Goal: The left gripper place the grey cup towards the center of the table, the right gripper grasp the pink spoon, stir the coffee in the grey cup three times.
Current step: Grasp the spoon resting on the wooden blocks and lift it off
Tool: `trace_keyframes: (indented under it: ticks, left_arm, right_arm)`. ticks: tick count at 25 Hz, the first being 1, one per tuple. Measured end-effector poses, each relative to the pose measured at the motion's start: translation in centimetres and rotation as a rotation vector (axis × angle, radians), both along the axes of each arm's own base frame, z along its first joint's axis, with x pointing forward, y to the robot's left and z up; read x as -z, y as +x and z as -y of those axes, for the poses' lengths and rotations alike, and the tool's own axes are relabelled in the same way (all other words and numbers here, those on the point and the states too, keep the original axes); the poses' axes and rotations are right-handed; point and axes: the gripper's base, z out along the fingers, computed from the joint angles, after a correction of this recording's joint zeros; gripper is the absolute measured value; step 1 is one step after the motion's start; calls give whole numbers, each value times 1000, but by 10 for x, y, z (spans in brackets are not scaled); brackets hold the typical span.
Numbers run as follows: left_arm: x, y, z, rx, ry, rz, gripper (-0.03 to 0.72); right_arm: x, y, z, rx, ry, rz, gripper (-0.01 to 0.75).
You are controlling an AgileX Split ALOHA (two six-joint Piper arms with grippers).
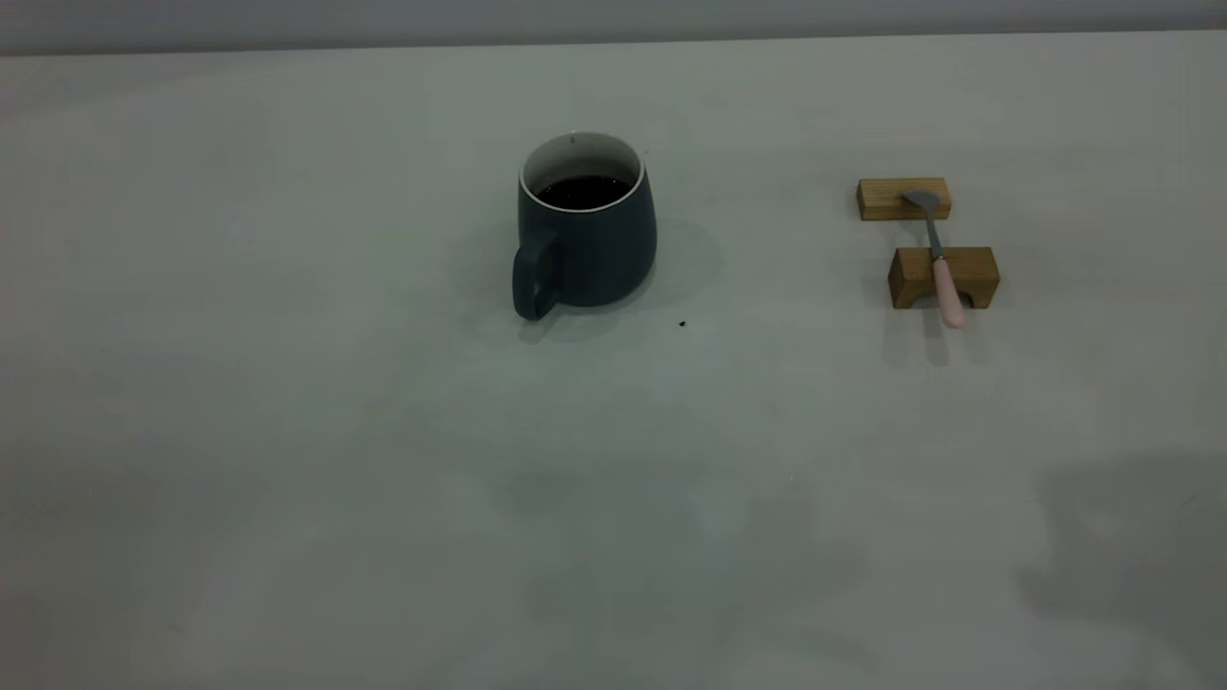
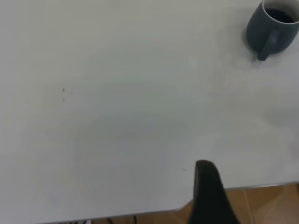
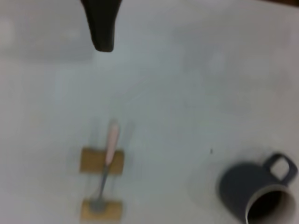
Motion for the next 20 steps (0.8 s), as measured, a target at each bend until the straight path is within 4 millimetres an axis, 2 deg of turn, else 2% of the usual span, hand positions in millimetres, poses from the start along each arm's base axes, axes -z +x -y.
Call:
trace_keyframes:
  ticks: [9,14,20]
  left_arm:
    - [0,0,0,0,0,0,528]
    - [0,0,0,0,0,0,528]
    - [0,0,0,0,0,0,528]
  right_arm:
    - [51,84,-14,-27,6,-261,584]
    - [94,122,-32,-62,-10,-365,582]
    - [133,163,-38,-8,5,-425,582]
